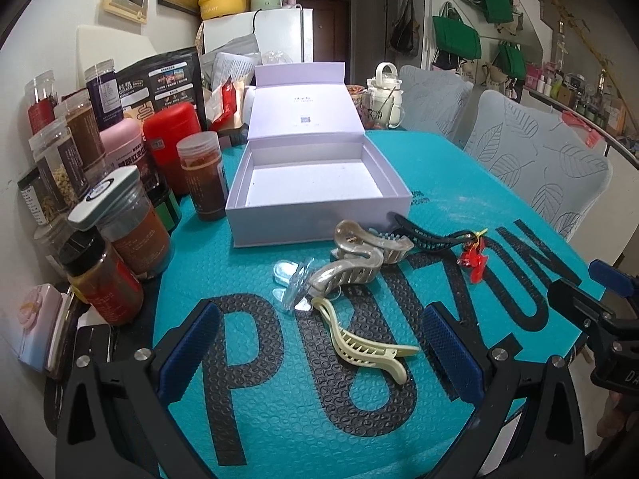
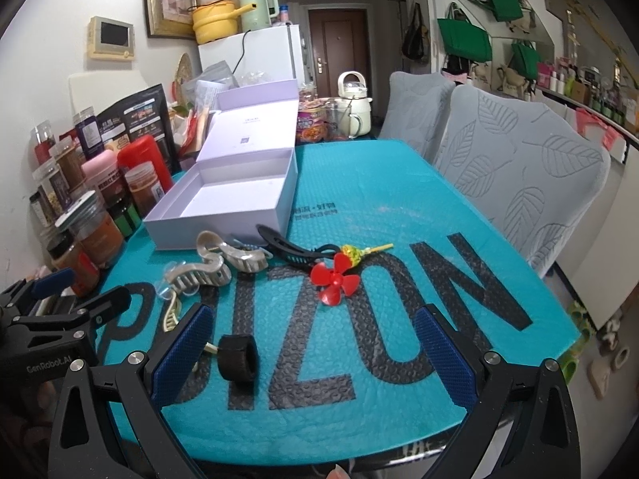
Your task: Organize rigid objects
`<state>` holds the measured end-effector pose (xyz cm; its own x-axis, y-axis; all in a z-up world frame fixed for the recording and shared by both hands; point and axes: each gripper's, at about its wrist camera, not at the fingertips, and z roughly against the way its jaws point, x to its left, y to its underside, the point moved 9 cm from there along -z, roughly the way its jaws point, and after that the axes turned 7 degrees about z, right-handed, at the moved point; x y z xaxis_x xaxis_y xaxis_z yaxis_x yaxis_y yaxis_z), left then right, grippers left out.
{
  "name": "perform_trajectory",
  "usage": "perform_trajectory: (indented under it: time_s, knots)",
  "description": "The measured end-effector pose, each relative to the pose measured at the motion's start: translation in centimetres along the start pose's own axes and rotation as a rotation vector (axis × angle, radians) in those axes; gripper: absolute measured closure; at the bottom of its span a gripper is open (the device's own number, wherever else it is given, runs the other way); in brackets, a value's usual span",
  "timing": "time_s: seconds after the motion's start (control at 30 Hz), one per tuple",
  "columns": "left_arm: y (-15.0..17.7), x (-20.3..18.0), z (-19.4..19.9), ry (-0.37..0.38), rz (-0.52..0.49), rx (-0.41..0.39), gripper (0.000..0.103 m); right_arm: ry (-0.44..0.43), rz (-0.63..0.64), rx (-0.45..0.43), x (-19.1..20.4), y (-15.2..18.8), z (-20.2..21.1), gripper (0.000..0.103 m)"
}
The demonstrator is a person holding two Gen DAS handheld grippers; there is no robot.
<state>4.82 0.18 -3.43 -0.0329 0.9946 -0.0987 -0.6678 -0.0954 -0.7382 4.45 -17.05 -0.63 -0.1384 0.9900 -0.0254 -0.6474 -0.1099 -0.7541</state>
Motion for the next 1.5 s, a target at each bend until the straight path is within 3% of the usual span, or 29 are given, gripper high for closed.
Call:
perform_trajectory:
  time_s: [0.4,0.7,0.93,1.27,1.5]
  knots:
    - [-1.1,0.3,-0.8,0.019,-0.009,0.017,0.000,-0.009,-0.013,0.006,0.0,-0.5,-0.3,0.000]
    - [-1.5,2.7,-3.4,-0.001,0.013,0.054,0.000,-0.054,-0.024,0.043,0.5,-0.5,-3.1,0.000]
    - [-1.3,4.6,-6.0,-0.027,0.020,0.103,0.000,-0.095,0.000,0.093,1.6,-0.3,-5.9,0.000]
    - [-0.4,6.0,-10.3,-0.054,-0.016,0.183,0.000,-0.107,0.020,0.098,1.9,-1.4,-8.2,0.000]
    - [0.1,5.8,-12.8,-0.037,-0.056,0.236,0.003,-0.094,0.013,0.126,1.0,-1.5,-9.8,0.000]
